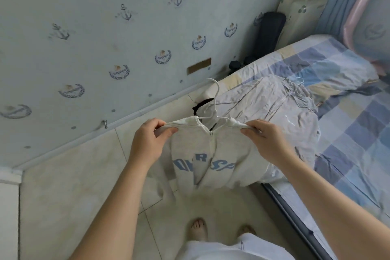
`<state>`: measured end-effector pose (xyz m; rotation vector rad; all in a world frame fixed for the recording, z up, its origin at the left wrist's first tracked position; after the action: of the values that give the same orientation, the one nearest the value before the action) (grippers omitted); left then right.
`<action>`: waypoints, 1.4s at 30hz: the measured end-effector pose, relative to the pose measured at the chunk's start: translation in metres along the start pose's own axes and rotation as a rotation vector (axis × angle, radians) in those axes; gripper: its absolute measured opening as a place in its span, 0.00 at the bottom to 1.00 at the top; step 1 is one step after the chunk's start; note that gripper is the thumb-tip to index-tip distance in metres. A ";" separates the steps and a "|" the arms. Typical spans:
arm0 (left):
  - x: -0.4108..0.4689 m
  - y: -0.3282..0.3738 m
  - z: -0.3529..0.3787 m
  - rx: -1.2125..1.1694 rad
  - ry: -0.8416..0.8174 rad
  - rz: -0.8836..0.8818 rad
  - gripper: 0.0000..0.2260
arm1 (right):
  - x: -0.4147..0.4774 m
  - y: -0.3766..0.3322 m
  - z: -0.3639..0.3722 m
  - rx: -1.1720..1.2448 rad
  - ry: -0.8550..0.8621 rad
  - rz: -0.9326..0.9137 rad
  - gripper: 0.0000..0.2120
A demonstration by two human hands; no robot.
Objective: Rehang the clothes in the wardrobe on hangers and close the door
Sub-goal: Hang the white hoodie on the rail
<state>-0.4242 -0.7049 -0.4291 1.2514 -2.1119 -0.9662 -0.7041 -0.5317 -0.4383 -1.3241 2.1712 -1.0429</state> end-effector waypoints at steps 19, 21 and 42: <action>-0.353 0.040 -0.070 0.047 0.421 -0.045 0.11 | -0.235 -0.078 -0.023 0.051 -0.137 -0.412 0.10; -0.381 0.058 -0.078 0.056 0.459 -0.028 0.12 | -0.254 -0.092 -0.035 0.060 -0.129 -0.455 0.07; -0.612 0.243 -0.299 0.330 1.008 0.346 0.08 | -0.419 -0.362 -0.161 0.175 0.035 -1.026 0.08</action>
<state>-0.0629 -0.1775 -0.0902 1.1069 -1.5727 0.1897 -0.3969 -0.2009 -0.0799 -2.3892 1.2849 -1.5304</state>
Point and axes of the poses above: each hand's wrist, its own x-axis towards the middle knuckle, its own z-axis out of the palm, y = z × x, the point moved 2 cm from there along x, towards the middle knuckle, and after that the axes turned 1 degree about z, right-handed, at the moved point
